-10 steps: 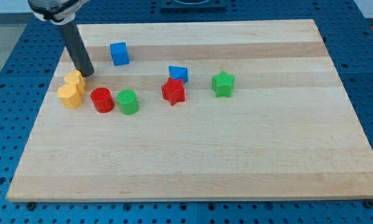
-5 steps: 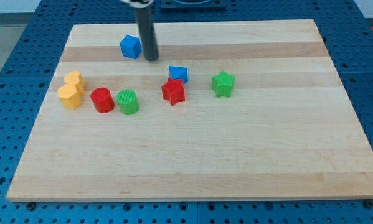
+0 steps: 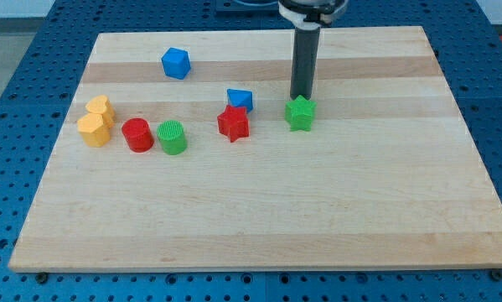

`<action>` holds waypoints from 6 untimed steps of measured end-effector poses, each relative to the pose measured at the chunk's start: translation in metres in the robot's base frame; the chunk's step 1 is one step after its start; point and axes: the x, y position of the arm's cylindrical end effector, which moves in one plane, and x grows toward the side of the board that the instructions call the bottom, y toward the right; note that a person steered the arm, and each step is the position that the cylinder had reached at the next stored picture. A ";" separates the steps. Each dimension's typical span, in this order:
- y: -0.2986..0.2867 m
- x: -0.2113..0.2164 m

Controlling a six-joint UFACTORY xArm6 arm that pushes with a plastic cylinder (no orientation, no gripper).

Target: Push green star towards bottom of the board

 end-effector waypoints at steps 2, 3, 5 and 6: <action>-0.007 0.024; -0.007 0.047; 0.005 0.099; -0.009 0.110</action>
